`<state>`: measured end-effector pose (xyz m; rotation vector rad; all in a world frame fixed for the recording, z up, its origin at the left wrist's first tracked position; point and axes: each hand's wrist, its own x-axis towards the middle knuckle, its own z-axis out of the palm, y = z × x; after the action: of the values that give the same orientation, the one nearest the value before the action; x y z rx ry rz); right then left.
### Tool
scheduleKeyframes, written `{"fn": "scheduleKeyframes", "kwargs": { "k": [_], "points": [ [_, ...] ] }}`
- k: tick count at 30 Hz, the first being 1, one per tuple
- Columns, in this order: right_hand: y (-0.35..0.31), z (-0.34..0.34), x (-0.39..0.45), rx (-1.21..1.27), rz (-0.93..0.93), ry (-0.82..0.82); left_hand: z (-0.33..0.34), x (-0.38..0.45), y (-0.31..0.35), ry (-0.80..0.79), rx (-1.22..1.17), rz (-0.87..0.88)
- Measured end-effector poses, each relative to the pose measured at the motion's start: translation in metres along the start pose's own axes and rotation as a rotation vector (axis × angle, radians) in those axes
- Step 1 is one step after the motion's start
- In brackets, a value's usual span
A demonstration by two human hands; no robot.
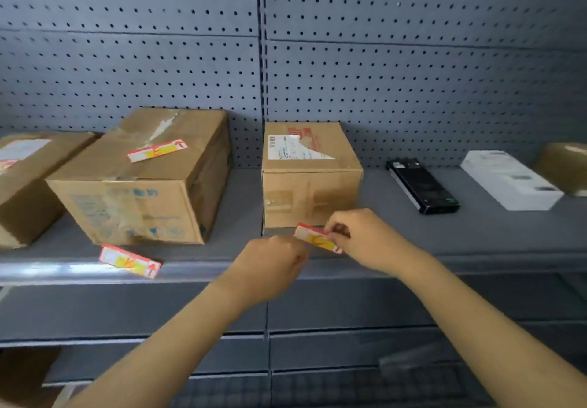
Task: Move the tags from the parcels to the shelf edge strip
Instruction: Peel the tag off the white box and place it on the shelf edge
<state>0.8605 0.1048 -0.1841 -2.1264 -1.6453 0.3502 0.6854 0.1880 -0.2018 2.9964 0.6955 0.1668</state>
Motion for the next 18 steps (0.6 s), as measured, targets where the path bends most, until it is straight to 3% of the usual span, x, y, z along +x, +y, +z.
{"fn": "scheduleKeyframes", "kwargs": {
  "k": [4,14,18],
  "points": [
    [0.004,-0.003,-0.014,0.061,0.023,0.166,0.014,0.006,0.004,-0.034,0.115,0.019],
    [0.006,0.016,-0.015,0.123,0.067,0.136,0.023,0.004,0.01,0.011,0.22,0.071],
    [0.01,0.022,-0.014,0.09,0.031,0.164,0.034,0.0,0.012,0.067,0.149,0.059]
  ]
}}
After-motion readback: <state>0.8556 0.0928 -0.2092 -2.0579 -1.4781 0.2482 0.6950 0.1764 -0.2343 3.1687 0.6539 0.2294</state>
